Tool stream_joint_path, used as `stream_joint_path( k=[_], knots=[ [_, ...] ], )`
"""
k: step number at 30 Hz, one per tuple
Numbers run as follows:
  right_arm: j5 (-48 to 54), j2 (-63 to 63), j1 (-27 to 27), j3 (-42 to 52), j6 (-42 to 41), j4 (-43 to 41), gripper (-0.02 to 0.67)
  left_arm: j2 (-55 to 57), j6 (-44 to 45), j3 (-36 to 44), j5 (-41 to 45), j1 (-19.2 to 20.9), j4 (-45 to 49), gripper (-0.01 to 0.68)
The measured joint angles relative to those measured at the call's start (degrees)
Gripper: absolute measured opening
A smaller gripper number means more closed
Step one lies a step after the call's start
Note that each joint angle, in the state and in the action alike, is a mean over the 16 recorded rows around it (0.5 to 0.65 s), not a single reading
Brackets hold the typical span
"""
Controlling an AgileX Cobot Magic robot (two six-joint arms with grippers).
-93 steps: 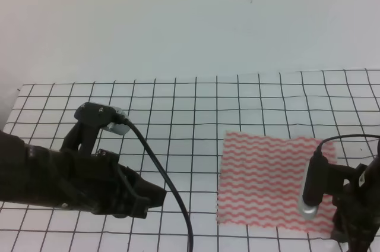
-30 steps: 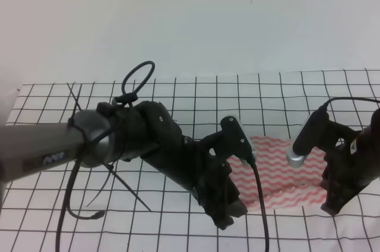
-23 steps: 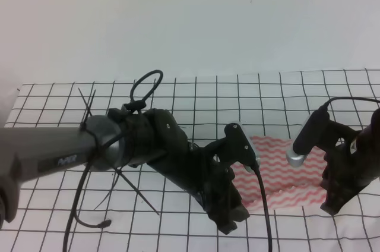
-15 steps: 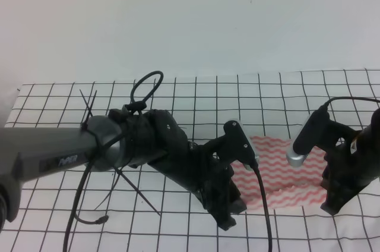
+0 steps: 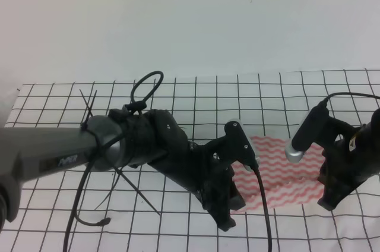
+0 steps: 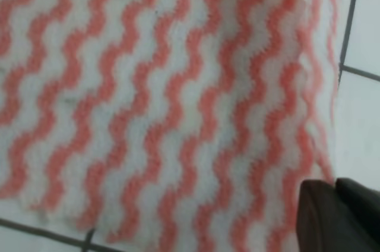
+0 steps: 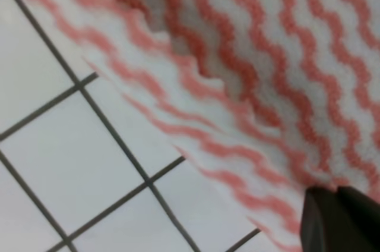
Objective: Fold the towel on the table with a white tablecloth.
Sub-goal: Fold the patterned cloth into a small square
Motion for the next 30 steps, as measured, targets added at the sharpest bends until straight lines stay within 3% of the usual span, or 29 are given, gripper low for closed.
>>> stream_joint_path(
  k=[30],
  knots=[
    [-14.49, 2.69, -2.86, 0.00, 2.85, -2.21, 0.004, 5.57, -8.01, -13.96, -1.58, 0.44, 16.91, -0.001]
  ],
)
